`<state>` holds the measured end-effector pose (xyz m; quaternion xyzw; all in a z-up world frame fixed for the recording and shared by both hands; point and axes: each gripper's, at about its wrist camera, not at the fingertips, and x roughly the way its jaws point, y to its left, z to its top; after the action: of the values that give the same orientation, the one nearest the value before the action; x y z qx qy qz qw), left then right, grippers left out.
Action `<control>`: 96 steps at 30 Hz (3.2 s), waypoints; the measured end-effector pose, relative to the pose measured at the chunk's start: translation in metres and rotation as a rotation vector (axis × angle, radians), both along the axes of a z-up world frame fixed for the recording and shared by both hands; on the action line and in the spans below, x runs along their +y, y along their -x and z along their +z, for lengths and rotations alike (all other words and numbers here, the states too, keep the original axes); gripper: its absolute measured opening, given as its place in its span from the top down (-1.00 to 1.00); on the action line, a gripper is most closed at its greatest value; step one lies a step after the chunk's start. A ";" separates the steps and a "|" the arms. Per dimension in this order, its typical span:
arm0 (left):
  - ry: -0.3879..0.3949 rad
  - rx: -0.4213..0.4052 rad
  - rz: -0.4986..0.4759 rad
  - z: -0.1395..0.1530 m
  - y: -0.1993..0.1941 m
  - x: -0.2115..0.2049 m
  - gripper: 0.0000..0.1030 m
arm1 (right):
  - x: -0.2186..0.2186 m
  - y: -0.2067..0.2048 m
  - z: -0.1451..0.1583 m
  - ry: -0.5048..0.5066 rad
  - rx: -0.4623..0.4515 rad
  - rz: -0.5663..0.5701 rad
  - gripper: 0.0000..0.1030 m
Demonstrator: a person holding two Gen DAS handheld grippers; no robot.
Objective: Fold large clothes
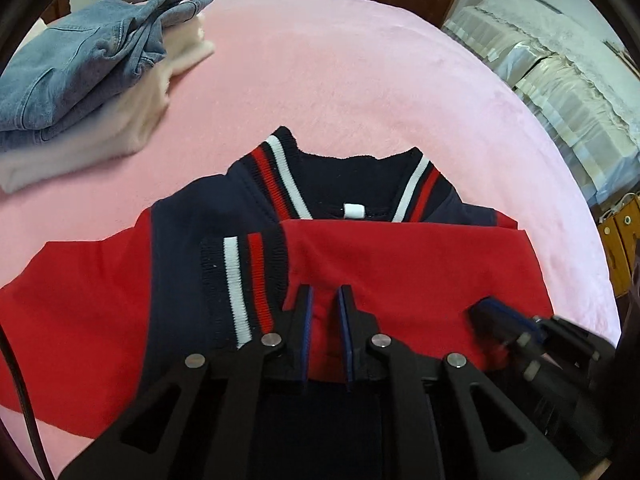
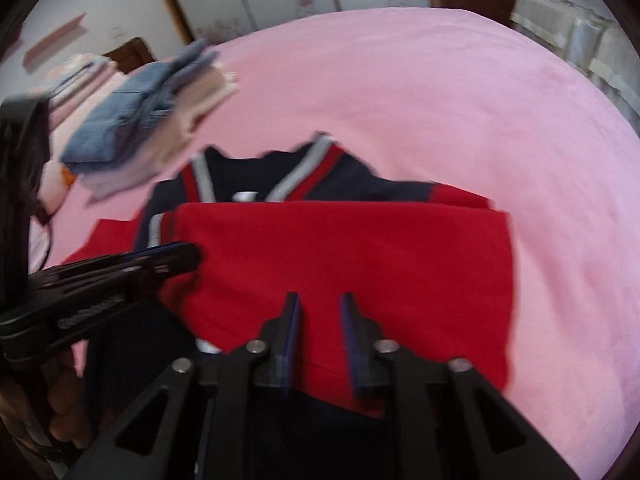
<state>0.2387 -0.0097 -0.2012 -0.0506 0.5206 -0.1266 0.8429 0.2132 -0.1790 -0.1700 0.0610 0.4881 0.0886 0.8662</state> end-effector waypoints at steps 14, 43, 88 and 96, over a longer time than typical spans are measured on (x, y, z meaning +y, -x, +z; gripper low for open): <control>0.017 -0.009 0.002 -0.005 0.002 0.008 0.84 | -0.051 0.026 -0.005 0.109 -0.016 -0.124 0.98; -0.081 -0.109 0.093 0.096 0.108 0.054 -0.41 | 0.012 0.100 0.068 0.070 -0.003 -0.125 0.89; 0.707 -0.070 0.737 -0.037 0.134 0.351 -0.18 | 0.222 0.074 0.049 -0.006 -0.001 0.150 0.90; 0.604 -0.087 0.825 -0.038 0.119 0.353 0.90 | 0.195 0.059 0.031 -0.047 0.021 0.100 0.90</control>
<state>0.1198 0.3435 -0.2396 -0.4878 0.3620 0.0700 0.7913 0.1545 0.0163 -0.1390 0.0580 0.4973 0.1424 0.8538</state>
